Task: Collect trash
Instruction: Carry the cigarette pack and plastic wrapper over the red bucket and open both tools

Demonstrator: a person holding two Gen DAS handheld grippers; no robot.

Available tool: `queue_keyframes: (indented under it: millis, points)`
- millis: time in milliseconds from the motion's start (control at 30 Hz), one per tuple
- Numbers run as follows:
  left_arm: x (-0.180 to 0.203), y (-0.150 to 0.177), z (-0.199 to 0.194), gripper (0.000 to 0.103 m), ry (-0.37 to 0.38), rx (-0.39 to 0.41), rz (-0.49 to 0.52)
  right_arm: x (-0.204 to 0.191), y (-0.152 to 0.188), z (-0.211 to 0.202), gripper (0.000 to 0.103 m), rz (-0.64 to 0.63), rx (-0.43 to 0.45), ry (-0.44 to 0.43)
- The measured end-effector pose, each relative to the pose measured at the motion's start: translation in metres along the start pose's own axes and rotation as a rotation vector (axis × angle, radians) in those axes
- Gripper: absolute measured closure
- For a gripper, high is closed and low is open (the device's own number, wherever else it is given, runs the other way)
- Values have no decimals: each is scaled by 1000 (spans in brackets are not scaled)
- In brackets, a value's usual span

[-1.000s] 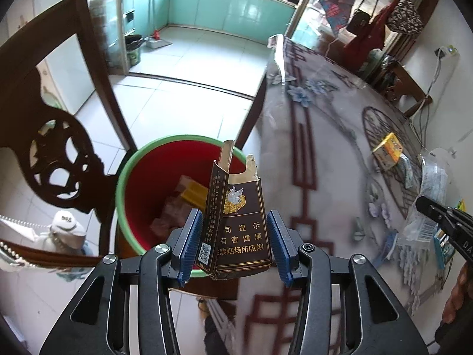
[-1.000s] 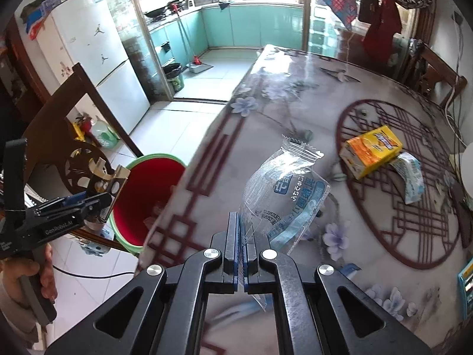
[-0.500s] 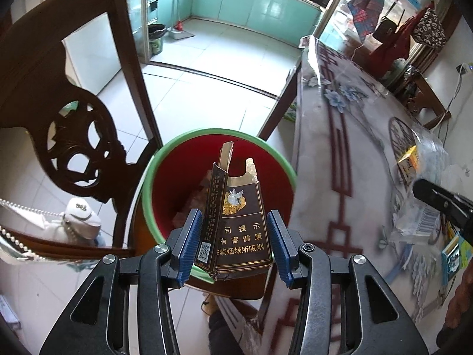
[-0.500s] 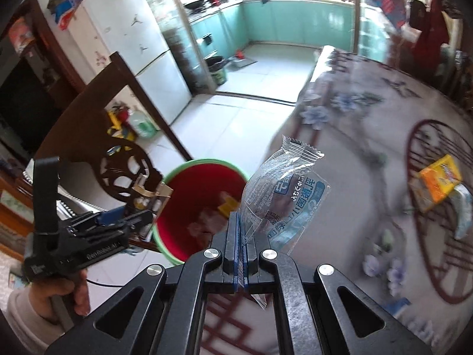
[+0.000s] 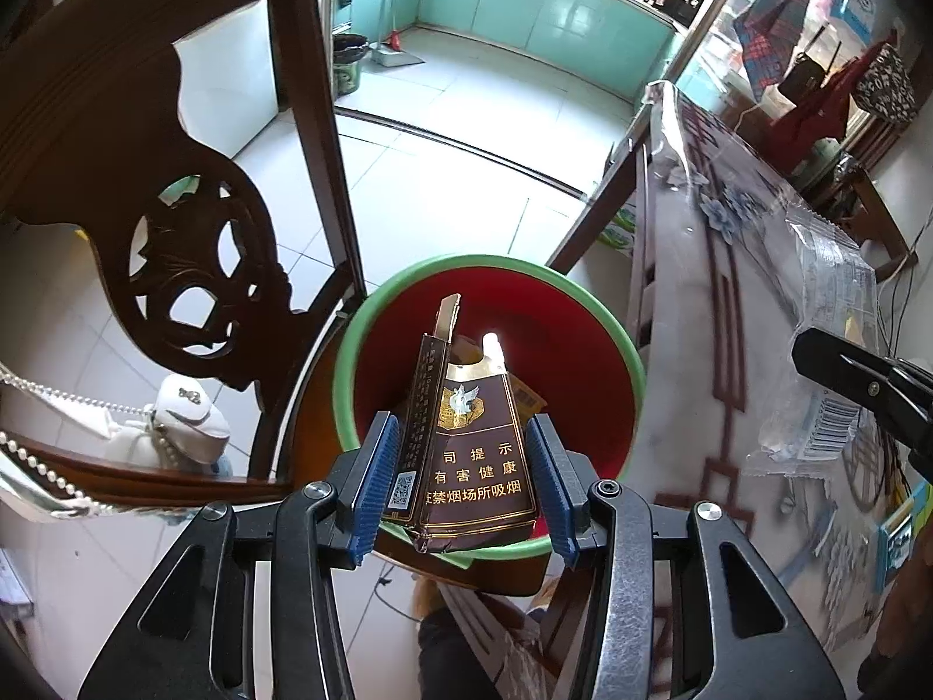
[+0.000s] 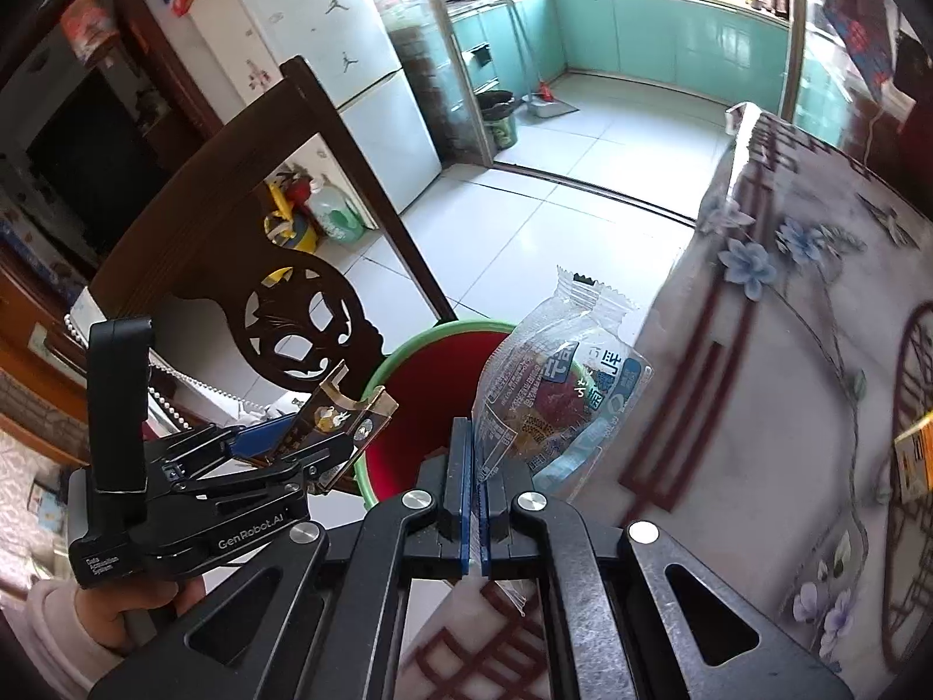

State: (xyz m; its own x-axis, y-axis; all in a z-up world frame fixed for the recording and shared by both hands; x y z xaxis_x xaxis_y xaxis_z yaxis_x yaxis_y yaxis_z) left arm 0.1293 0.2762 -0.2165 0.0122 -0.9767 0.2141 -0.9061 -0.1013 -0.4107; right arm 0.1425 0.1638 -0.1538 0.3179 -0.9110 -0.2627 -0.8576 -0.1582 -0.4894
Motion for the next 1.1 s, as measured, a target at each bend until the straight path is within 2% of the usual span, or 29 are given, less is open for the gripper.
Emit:
queue_keyframes:
  millis: [667, 733, 867, 1100]
  points:
    - [1, -7, 5, 59, 10, -1, -2, -3, -4, 6, 102, -14, -4, -9]
    - [1, -7, 5, 57, 7, 0, -8, -4, -4, 5, 102, -22, -7, -17]
    - [-5, -6, 3, 45, 8, 8, -44, -8, -4, 5, 99, -30, -7, -24]
    - [-7, -3, -3, 45, 0, 19, -46, -12, -2, 0, 97, -43, 5, -24]
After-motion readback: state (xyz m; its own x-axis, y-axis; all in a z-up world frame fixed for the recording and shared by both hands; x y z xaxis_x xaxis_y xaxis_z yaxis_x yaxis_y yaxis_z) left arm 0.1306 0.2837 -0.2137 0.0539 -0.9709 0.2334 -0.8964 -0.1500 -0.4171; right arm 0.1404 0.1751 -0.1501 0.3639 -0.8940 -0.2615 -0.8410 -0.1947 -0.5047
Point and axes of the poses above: each gripper's, at about its wrist camera, not at the fingertips, and z roughly the way its jaws point, x to its right, y to its underside, the point moved 6 cm from there along z, roughly the way its jaws point, and after that the axes turned 1 degree about y, right-handed, at the moved point
